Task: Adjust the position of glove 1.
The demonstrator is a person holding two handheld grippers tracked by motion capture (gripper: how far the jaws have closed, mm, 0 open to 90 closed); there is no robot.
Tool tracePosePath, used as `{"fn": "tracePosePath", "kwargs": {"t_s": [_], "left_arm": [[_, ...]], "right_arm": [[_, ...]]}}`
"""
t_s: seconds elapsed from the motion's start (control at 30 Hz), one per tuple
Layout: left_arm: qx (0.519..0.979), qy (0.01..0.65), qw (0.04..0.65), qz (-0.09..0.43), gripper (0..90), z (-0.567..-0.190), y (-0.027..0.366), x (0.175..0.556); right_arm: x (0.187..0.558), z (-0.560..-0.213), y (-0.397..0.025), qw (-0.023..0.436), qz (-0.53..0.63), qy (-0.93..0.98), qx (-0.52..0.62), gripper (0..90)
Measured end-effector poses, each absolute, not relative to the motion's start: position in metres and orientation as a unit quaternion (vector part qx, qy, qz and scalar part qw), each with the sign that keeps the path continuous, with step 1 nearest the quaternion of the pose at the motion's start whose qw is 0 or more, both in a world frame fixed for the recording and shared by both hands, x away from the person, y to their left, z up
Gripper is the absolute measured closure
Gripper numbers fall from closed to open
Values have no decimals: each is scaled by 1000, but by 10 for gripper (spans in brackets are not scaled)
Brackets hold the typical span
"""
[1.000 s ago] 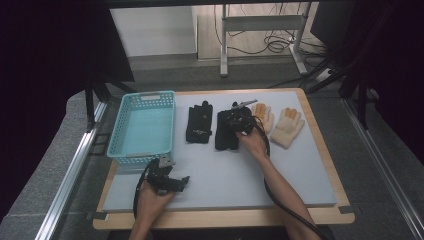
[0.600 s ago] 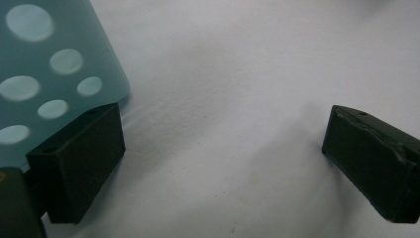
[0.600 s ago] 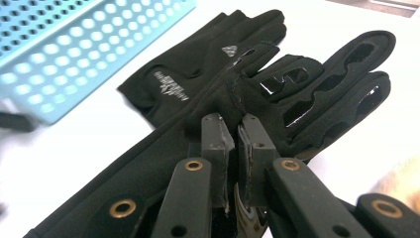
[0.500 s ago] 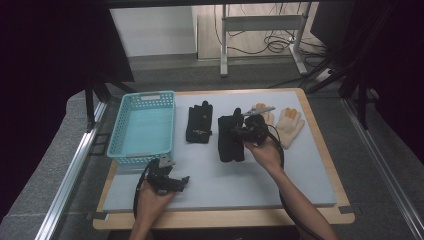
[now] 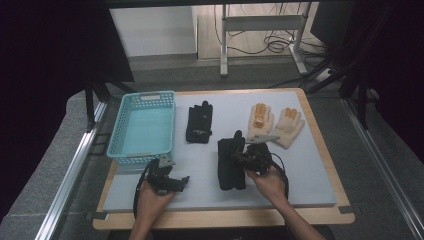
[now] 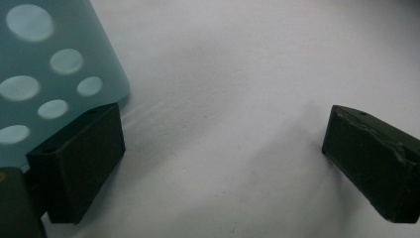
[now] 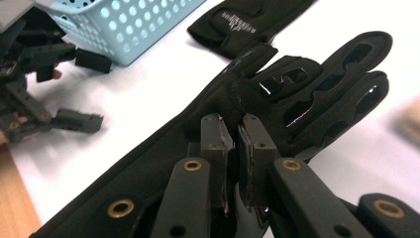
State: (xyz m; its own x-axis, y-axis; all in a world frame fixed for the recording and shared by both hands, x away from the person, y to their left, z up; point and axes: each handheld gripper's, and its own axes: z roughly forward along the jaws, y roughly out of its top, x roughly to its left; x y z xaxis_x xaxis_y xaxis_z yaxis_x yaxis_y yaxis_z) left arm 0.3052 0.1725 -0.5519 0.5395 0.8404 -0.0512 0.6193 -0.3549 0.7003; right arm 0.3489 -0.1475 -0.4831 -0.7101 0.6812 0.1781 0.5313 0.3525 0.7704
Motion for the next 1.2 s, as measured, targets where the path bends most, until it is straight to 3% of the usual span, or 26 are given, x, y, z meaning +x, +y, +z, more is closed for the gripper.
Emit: {"fn": "tracePosePath", "kwargs": {"t_s": [0.27,0.33,0.43,0.6,0.83,1.2], "left_arm": [[809,451,342,160,32,-552,173,305],[809,451,342,160,32,-552,173,305],[809,451,342,160,32,-552,173,305],[807,452,343,161,32,-552,172,305],[809,451,342,160,32,-552,173,305],[809,451,342,160,32,-552,173,305]], "right_arm": [[332,-506,-141,92,423,817,380,796],[332,-509,-139,90,420,822,374,705],[333,-505,-143,100,431,816,371,636],[342,-496,-151,116,430,818,364,572],[362,-495,-152,102,428,825,355,579],[407,-496,-135,104,410,839,342,671]]}}
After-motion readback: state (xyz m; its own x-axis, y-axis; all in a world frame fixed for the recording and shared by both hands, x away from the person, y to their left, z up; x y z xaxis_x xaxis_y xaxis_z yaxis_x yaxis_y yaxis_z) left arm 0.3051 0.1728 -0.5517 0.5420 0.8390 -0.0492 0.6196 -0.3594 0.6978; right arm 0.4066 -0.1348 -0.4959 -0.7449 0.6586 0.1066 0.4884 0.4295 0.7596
